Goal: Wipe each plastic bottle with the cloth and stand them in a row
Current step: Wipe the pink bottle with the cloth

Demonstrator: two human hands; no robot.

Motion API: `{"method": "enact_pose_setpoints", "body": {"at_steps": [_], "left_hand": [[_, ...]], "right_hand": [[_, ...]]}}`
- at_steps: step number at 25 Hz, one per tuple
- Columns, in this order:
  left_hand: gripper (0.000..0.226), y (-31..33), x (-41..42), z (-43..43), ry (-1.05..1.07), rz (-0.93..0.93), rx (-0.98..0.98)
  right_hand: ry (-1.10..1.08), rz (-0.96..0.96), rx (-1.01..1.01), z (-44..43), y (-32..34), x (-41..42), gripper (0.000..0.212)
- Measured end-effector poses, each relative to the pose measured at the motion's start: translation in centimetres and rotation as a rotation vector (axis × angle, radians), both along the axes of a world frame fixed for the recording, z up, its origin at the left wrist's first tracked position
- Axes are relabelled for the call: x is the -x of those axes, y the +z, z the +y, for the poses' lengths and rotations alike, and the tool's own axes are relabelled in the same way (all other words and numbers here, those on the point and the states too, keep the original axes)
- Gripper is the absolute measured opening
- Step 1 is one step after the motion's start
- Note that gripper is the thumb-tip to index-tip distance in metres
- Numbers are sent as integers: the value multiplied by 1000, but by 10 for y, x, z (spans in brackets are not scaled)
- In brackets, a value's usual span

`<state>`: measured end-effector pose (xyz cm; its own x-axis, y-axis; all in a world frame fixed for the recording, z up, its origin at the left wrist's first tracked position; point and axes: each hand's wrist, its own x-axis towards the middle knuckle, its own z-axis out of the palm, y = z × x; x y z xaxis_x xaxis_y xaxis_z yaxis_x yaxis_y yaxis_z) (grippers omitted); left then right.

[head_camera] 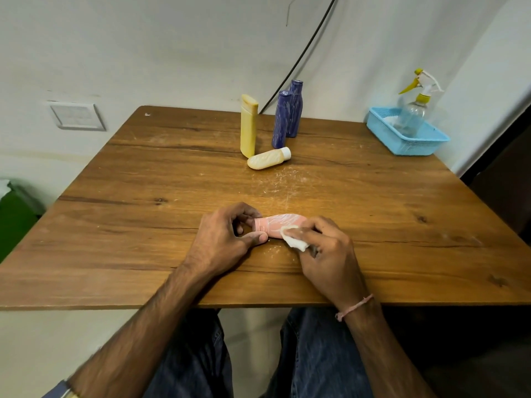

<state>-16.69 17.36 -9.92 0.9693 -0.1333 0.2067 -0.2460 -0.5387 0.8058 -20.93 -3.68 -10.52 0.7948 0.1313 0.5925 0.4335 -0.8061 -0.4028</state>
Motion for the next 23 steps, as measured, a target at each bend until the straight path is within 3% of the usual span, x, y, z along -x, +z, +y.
{"method": "enact_pose_setpoints", "body": {"at_steps": [4, 8, 12, 15, 19, 23], "left_hand": [[36, -2, 0, 0, -8, 4, 9], [35, -3, 0, 1, -13, 3, 6], [36, -3, 0, 0, -9, 4, 0], [37, -3, 0, 0, -11, 0, -6], [36, -3, 0, 0, -10, -4, -8], [36, -3, -1, 1, -22, -8, -30]], "right_hand": [[-130, 9, -81, -6, -1, -2, 34], [15, 35, -8, 3, 0, 2, 37], [-185, 24, -92, 4, 1, -2, 31], [-27, 8, -15, 11, 1, 0, 34], [-144, 15, -43, 12, 2, -4, 37], [-12, -2, 28, 21, 0, -2, 36]]}}
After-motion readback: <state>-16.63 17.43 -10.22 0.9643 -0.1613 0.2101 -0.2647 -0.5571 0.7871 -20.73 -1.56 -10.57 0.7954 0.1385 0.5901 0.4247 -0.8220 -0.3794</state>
